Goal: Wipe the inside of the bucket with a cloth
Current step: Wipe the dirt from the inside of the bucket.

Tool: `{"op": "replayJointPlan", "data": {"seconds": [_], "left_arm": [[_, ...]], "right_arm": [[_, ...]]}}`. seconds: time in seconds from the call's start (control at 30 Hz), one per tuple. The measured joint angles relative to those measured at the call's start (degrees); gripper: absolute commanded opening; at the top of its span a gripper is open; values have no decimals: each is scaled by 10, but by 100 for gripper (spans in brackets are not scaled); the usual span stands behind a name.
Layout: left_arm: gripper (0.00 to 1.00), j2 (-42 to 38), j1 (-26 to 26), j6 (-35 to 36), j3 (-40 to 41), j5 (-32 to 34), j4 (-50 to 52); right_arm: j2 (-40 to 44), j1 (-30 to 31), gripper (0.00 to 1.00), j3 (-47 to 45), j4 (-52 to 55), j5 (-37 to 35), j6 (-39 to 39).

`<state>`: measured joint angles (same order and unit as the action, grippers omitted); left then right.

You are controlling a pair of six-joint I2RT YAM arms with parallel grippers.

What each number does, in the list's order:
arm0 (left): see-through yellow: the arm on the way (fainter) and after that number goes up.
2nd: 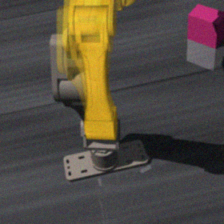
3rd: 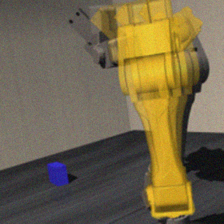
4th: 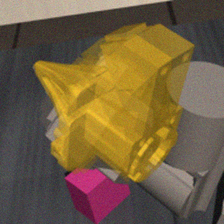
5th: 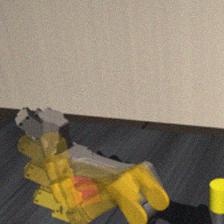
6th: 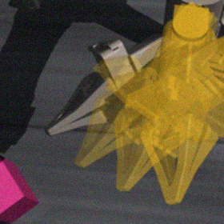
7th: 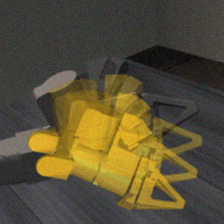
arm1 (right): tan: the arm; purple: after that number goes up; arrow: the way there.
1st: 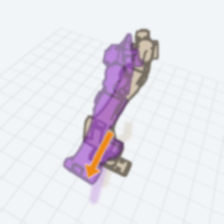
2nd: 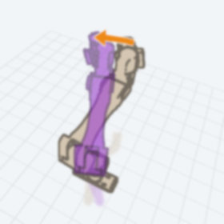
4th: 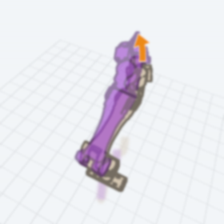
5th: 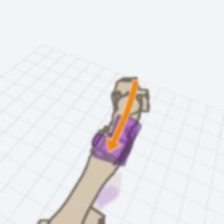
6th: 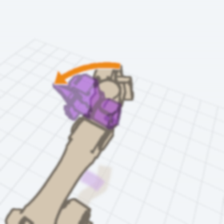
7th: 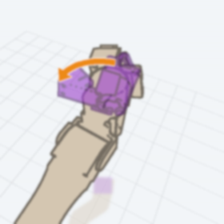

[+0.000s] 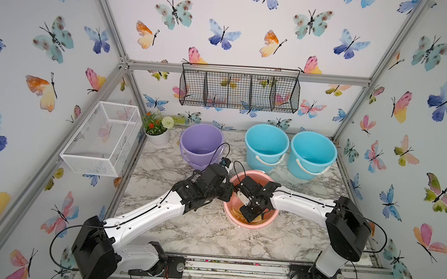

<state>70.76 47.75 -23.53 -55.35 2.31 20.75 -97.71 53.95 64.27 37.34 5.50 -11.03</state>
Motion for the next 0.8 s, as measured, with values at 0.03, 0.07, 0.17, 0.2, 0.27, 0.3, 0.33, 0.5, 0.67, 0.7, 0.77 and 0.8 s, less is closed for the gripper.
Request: {"op": "replayJointPlan", "data": {"seconds": [0.03, 0.07, 0.17, 0.2, 0.27, 0.3, 0.33, 0.5, 0.67, 0.7, 0.77, 0.8], "left_arm": [[0, 0, 0, 0, 0, -1, 0], [0, 0, 0, 0, 0, -1, 0], [0, 0, -1, 0, 0, 0, 0], [0, 0, -1, 0, 0, 0, 0], [0, 0, -2, 0, 0, 1, 0], [0, 0, -2, -1, 0, 1, 0], [0, 0, -2, -1, 0, 1, 0], [0, 2, -5, -1, 0, 3, -10], [0, 3, -5, -3, 0, 6, -27], [0, 3, -6, -3, 0, 9, -30], [0, 3, -8, -3, 0, 13, -32], [0, 3, -9, -3, 0, 14, -32]], "right_arm": [[2, -2, 2, -4, -13, 19, -4], [6, -3, 2, -11, -32, 40, -11], [21, -7, 2, -44, -101, 77, -30], [27, -7, 2, -56, -126, 82, -36], [40, -7, 2, -82, -184, 83, -49], [45, -7, 2, -93, -210, 80, -56], [48, -7, 2, -104, -235, 75, -60], [50, -6, 2, -147, -356, 11, -74], [50, -6, 2, -168, -447, -75, -58], [50, -6, 2, -168, -458, -89, -52], [49, -5, 2, -168, -479, -123, -33], [48, -5, 2, -167, -487, -136, -25]]}}
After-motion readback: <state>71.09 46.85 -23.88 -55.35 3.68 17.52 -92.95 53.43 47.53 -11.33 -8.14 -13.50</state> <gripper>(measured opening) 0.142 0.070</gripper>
